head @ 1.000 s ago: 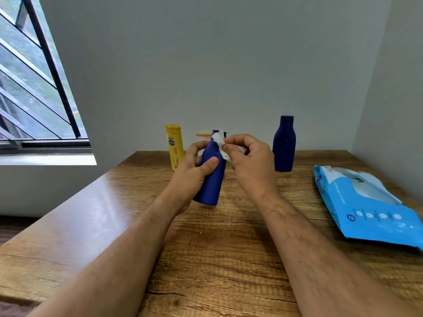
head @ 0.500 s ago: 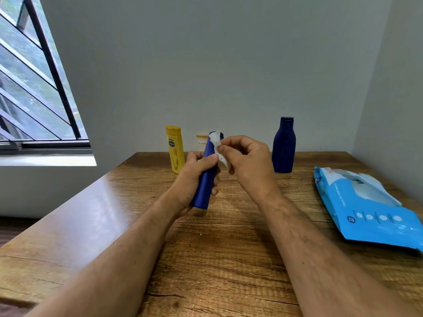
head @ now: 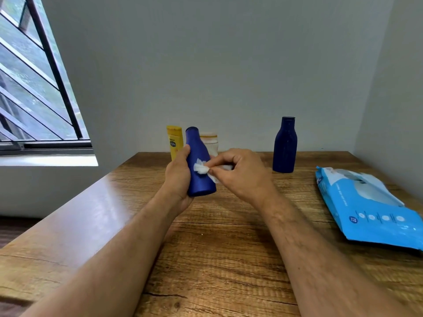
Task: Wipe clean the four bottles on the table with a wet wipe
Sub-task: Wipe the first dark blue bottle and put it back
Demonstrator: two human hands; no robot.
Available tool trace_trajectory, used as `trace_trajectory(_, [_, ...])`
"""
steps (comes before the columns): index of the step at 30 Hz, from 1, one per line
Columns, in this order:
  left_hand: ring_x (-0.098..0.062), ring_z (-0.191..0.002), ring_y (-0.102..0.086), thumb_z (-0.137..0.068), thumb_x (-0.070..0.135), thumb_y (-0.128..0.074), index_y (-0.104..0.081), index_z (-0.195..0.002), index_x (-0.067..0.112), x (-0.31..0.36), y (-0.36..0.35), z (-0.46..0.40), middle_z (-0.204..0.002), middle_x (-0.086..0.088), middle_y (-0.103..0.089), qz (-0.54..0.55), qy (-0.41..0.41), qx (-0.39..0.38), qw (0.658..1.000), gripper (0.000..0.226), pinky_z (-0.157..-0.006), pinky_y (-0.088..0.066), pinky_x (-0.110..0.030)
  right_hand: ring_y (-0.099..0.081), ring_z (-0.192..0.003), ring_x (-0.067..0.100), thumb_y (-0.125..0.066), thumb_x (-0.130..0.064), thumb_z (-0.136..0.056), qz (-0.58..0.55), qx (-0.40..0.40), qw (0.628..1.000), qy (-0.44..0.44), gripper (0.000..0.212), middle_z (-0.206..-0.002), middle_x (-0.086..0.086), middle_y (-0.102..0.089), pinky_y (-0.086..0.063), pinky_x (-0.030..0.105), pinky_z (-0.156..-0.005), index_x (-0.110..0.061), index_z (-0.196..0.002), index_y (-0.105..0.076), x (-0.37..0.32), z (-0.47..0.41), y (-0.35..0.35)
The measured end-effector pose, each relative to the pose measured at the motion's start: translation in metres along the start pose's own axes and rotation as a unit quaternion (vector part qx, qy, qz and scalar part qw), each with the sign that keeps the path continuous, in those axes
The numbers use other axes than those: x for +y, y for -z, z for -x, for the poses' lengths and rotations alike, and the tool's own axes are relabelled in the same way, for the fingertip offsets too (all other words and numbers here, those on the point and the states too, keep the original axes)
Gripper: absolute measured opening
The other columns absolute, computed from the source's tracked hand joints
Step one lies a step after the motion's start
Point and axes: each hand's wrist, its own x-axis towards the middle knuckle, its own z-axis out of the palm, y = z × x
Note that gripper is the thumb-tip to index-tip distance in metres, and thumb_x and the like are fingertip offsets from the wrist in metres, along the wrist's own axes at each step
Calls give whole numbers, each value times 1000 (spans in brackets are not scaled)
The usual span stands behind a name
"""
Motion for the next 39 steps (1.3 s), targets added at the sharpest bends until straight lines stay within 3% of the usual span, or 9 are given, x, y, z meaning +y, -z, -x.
trace_trajectory(4, [-27, -76, -70, -105, 42, -39, -54, -129, 2, 2, 8, -5, -97, -15, -74, 40, 10, 23, 999, 49, -72, -61, -41, -61, -82, -18, -76, -9, -81, 18, -53, 998, 16, 16, -84, -20, -70, -44, 1, -65, -22, -89, -80, -4, 2, 2])
trace_trajectory(8, [-26, -86, -72, -106, 39, -43, -55, -128, 5, 3, 6, -3, -102, -16, -73, 76, 6, 35, 996, 42, -78, -61, -42, -61, -77, -17, -74, -10, -84, -23, 10, 1000, 10, 13, -82, -21, -68, -44, 3, -62, -21, -89, -79, -4, 0, 3])
trace_trajectory(14, [-26, -98, -68, -106, 36, -42, -62, -119, 9, -2, -9, 11, -112, -17, -71, -19, -28, -27, 999, 36, -92, -56, -43, -64, -93, 3, -73, -20, -87, -56, 70, 996, 1, 13, -101, -8, -69, -54, 18, -81, -27, -97, -78, -1, -4, -2])
trace_trajectory(19, [-23, -78, -70, -106, 39, -44, -59, -115, 4, 2, -4, 6, -91, -15, -71, -7, -18, 2, 1000, 40, -77, -60, -40, -59, -85, 0, -76, -24, -84, 58, 0, 998, 31, 13, -92, -12, -64, -42, 6, -71, -33, -93, -79, -4, 0, -4])
trace_trajectory(25, [-24, -74, -71, -105, 43, -44, -57, -122, 2, 4, 3, -3, -93, -15, -73, 68, 21, 46, 996, 46, -67, -59, -39, -57, -82, -10, -77, -18, -82, 97, -42, 993, 53, 14, -85, -18, -64, -39, 0, -66, -29, -90, -80, -7, 2, -3])
trace_trajectory(28, [-24, -77, -73, -106, 41, -42, -54, -130, 5, 6, 11, -8, -100, -15, -74, 94, 20, 63, 993, 45, -64, -59, -35, -57, -76, -21, -74, -8, -84, -1, -2, 1000, 7, 13, -81, -23, -64, -41, 0, -63, -19, -89, -79, -5, 0, -1])
trace_trajectory(34, [-18, -70, -74, -106, 34, -46, -50, -133, 12, 8, 9, -7, -86, -10, -77, 138, 12, 51, 989, 35, -61, -59, -30, -64, -89, -3, -73, -17, -87, -60, 149, 987, 14, 11, -97, -10, -69, -54, 16, -78, -25, -94, -76, -3, -5, -2])
trace_trajectory(37, [-25, -88, -72, -104, 33, -49, -52, -133, 4, 8, 5, -6, -105, -16, -72, 113, 7, 19, 993, 41, -78, -61, -41, -57, -87, -7, -69, -21, -90, 59, 63, 994, 72, 13, -95, -12, -61, -47, 7, -77, -26, -100, -76, -8, 0, -6])
trace_trajectory(39, [-26, -89, -69, -102, 31, -53, -55, -127, 3, 7, 3, -4, -106, -18, -69, 75, 5, 12, 997, 38, -87, -58, -46, -55, -86, -1, -63, -24, -94, 159, -4, 983, 95, 18, -95, -10, -57, -47, 13, -82, -24, -109, -74, -6, 2, -12])
